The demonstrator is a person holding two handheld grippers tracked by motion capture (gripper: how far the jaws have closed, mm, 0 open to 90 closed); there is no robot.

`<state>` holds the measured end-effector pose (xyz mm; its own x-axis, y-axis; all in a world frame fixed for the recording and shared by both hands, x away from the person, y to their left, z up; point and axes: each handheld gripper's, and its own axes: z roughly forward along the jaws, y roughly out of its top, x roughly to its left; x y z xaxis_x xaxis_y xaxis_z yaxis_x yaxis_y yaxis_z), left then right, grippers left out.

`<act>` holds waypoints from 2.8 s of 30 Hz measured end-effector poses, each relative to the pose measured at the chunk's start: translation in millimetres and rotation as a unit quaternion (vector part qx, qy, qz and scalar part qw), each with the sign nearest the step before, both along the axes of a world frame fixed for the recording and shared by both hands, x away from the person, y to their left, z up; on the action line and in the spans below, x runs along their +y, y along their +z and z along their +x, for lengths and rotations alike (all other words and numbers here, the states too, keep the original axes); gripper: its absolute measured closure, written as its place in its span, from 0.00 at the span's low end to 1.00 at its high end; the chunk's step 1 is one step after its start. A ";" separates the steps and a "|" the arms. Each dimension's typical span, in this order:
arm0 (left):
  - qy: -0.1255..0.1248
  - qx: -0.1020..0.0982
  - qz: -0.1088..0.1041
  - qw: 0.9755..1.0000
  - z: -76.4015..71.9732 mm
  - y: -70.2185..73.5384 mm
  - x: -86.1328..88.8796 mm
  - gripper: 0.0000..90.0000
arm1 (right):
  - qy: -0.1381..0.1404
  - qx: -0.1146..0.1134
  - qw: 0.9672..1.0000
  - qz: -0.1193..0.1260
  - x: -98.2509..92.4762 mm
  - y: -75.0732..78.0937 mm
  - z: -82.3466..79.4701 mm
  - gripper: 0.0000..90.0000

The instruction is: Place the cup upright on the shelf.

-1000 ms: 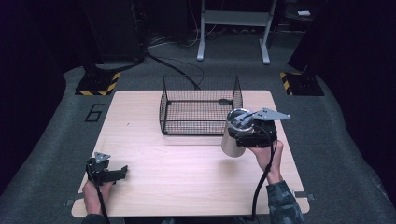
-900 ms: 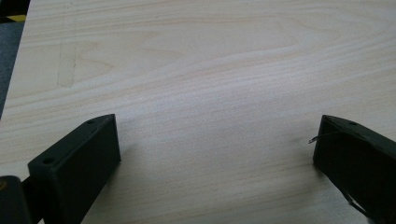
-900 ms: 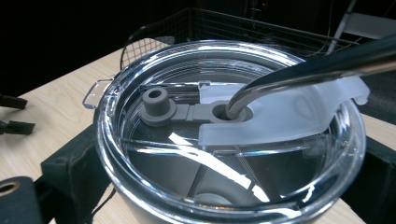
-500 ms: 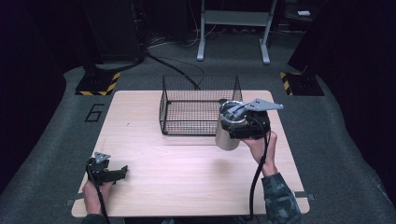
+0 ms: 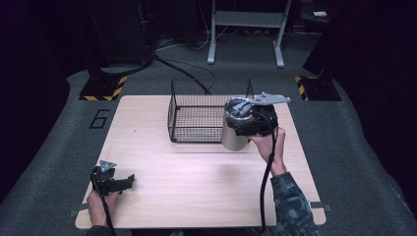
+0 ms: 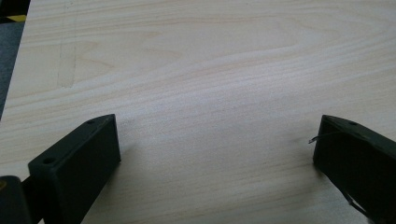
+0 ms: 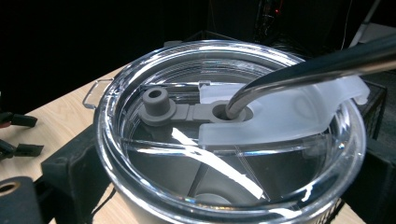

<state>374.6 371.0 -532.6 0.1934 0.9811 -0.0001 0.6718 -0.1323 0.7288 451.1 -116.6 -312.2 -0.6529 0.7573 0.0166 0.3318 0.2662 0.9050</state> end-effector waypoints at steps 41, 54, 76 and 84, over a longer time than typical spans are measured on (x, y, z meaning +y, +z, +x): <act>0.000 0.000 0.000 1.000 0.0 0.0 0.0 0.01 | -0.010 -0.006 1.000 -0.014 20.8 40.5 44.9 0.04; 0.000 0.000 -0.001 1.000 -0.1 0.0 0.0 0.01 | -0.019 -0.001 1.000 -0.017 27.4 43.8 62.6 0.04; 0.002 -0.002 -0.001 1.000 0.2 -0.3 -0.1 0.01 | -0.034 0.008 0.999 -0.030 40.3 45.5 97.0 0.04; -0.001 0.002 0.003 1.000 0.1 0.2 0.5 0.01 | -0.046 0.003 0.998 -0.031 41.5 40.1 107.6 0.04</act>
<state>374.7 371.5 -532.4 0.1950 0.9808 0.0060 0.6741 -0.1385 0.7256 558.8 -75.2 -272.0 -0.5804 0.8138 -0.0284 0.3635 0.2902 0.8852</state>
